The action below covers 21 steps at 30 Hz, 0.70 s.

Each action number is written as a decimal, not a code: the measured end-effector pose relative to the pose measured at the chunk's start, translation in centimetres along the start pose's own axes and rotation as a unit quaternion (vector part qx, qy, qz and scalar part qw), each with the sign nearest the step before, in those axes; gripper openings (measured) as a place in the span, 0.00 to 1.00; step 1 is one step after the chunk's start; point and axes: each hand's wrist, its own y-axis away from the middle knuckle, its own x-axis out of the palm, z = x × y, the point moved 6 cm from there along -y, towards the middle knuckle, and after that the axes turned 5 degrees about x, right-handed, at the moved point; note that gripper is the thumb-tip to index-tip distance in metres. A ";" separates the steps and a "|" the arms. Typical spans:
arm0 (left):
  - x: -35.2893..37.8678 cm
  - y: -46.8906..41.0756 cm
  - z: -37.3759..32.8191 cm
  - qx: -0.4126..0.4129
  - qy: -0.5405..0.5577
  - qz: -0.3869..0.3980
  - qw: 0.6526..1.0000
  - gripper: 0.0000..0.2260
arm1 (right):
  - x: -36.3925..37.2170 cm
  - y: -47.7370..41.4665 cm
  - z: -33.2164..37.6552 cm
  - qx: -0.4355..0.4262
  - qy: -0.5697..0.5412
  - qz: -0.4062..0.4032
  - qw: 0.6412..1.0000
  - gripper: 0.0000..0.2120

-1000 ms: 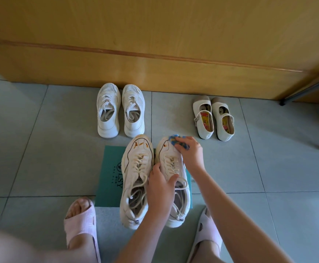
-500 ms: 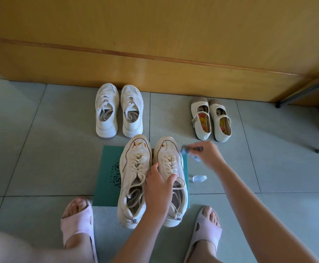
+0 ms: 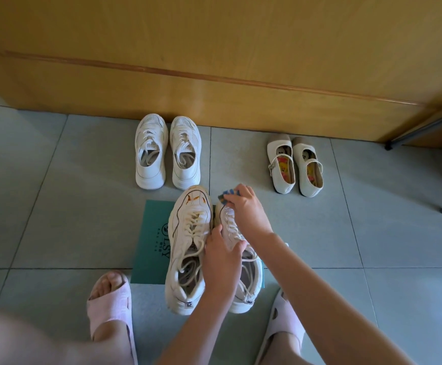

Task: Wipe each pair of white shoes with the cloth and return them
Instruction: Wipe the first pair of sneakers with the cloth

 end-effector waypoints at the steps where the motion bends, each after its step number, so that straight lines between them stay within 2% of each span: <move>1: 0.0 0.0 0.0 0.000 -0.001 0.001 1.000 0.30 | 0.1 0.4 -0.1 -0.011 0.006 0.011 1.000 0.15; 4: 0.0 -0.1 0.1 -0.002 -0.004 0.002 1.000 0.30 | 0.2 1.2 0.4 -0.056 0.025 0.069 0.996 0.13; 7: -0.1 0.0 0.1 0.001 -0.007 -0.005 1.000 0.30 | -1.4 0.9 -0.1 0.004 -0.063 0.117 0.991 0.11; 10: -0.1 0.2 0.0 0.008 -0.017 -0.002 1.000 0.30 | -3.6 -0.5 -2.1 0.094 -0.129 0.008 0.987 0.11; 12: -0.2 0.2 -0.1 0.009 -0.018 -0.003 1.000 0.30 | -3.1 -0.9 -2.7 0.128 -0.100 0.004 0.987 0.12; 16: -0.2 0.0 0.0 0.003 -0.010 -0.001 1.000 0.30 | -1.2 -0.3 -1.9 0.119 -0.076 0.020 0.990 0.12; 21: -0.1 0.0 -0.1 0.009 -0.028 -0.001 1.000 0.29 | -1.1 0.7 -0.5 0.053 -0.086 0.058 0.993 0.11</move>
